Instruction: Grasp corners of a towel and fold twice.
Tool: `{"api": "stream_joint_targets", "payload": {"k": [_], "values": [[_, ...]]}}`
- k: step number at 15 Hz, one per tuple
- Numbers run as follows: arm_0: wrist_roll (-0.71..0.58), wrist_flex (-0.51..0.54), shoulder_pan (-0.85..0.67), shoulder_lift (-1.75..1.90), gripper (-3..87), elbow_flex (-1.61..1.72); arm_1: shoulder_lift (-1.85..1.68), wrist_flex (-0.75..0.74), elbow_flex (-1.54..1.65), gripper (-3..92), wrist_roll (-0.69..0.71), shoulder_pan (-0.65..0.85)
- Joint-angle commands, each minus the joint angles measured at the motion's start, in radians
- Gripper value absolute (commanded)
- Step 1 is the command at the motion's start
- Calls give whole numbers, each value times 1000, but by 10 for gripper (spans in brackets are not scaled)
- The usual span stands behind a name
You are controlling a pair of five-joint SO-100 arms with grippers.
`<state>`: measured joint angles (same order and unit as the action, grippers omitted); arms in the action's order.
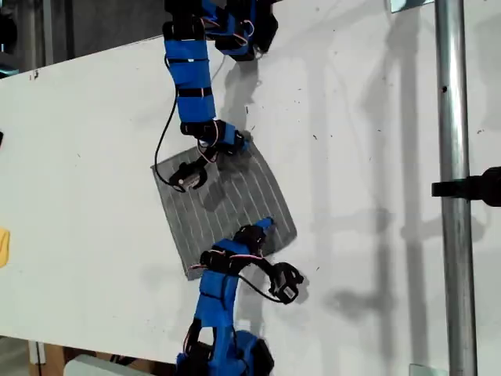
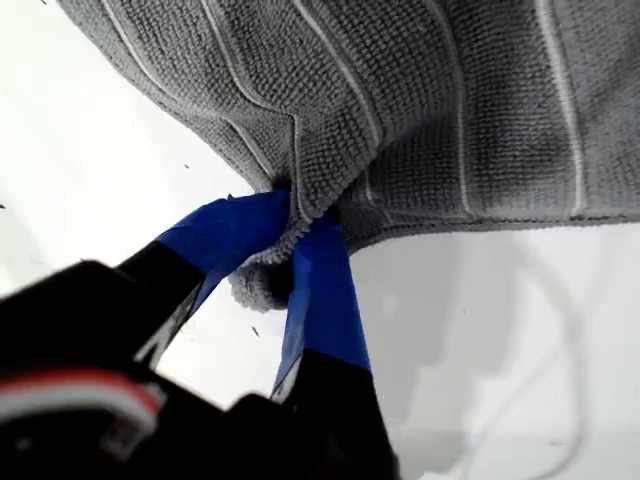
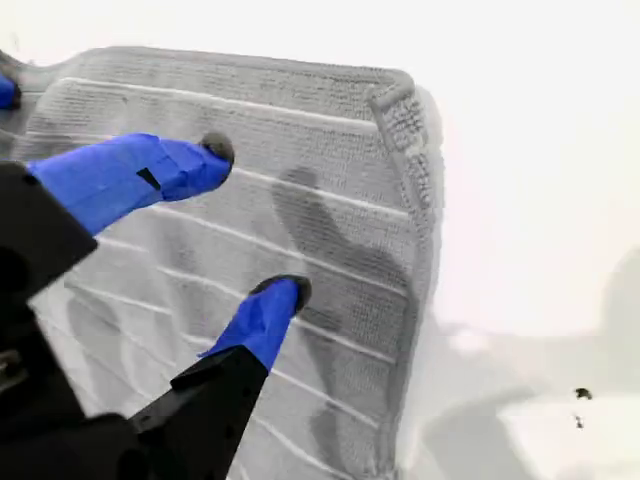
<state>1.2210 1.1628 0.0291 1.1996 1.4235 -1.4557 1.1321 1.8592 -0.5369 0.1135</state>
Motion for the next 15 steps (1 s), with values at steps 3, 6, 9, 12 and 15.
{"api": "stream_joint_targets", "payload": {"k": [3,6,9,12,15], "values": [[121,-92,81,-25,178,29,14,32,-94,-3,-9,-15],[193,-149,120,-21,145,124,43,28,-92,-3,-8,-9],[255,-459,110,38,17,402,32,31,-94,-3,-9,-8],[255,-526,106,184,-29,541,12,40,-94,-3,-11,-12],[229,-377,81,291,-29,494,-14,40,-94,-3,-17,-3]]}}
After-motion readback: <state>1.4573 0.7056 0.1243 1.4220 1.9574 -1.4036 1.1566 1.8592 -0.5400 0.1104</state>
